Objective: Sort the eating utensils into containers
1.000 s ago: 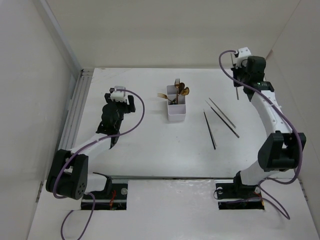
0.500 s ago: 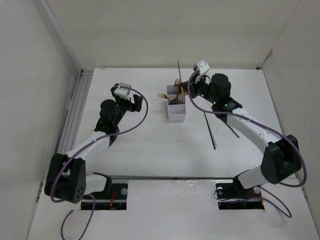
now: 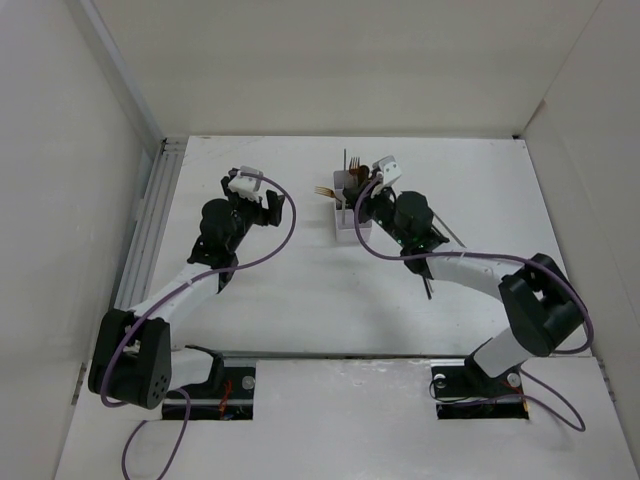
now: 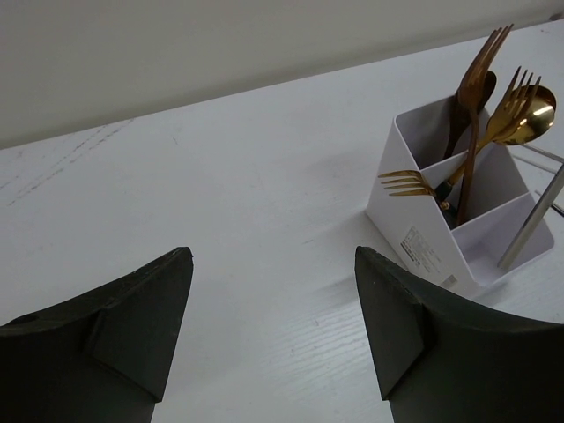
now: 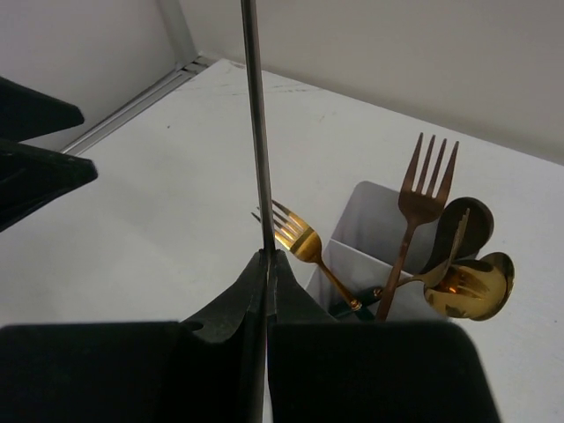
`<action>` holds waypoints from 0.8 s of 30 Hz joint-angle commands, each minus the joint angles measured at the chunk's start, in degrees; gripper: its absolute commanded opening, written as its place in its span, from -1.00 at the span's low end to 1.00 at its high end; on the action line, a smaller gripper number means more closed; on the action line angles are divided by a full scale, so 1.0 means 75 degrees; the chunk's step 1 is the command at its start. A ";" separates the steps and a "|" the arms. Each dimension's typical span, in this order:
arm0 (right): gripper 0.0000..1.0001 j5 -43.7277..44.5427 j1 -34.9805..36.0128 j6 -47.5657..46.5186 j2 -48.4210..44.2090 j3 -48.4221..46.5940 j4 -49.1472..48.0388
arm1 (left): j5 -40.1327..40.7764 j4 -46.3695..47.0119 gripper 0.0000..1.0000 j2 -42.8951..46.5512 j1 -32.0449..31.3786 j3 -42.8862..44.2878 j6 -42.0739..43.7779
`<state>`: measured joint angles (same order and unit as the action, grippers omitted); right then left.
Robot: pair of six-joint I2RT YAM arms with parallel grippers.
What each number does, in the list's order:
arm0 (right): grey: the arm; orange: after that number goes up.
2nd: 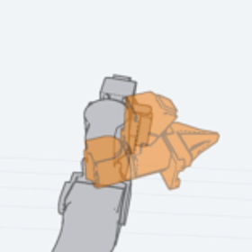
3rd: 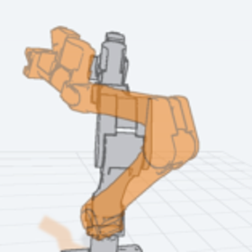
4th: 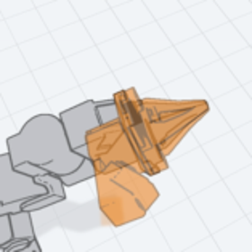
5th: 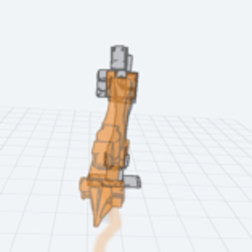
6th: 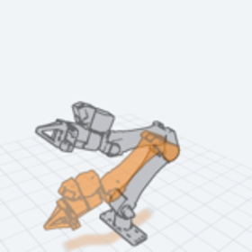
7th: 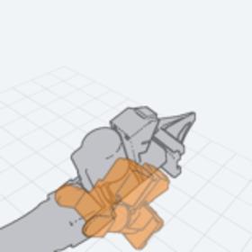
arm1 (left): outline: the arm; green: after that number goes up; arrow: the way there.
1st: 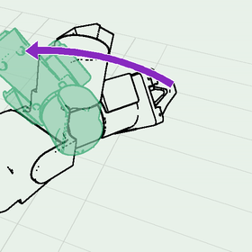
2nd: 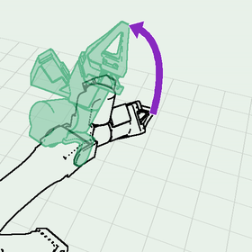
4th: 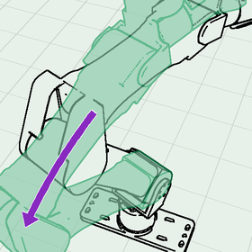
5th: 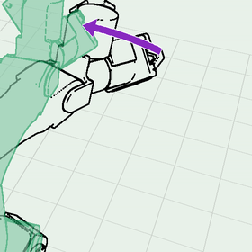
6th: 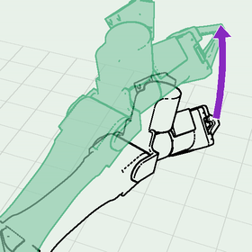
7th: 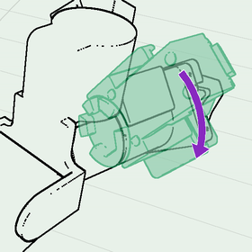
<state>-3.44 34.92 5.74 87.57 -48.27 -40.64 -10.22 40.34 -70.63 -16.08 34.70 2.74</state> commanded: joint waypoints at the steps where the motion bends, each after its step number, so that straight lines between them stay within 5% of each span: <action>1: -1.00 0.0857 0.0055 0.0149 0.0229 0.0038 -0.1460 | 0.0073 0.0130 0.43 0.0300 -0.0036 0.0307 0.0080; 24: -0.92 0.1327 0.0055 0.0219 0.1051 0.0284 -0.1133 | 0.0144 0.0130 0.43 0.0300 -0.0036 0.0237 0.0009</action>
<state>6.07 35.24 6.52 94.65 -46.04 -47.72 -9.15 39.40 -70.52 -16.08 34.70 2.72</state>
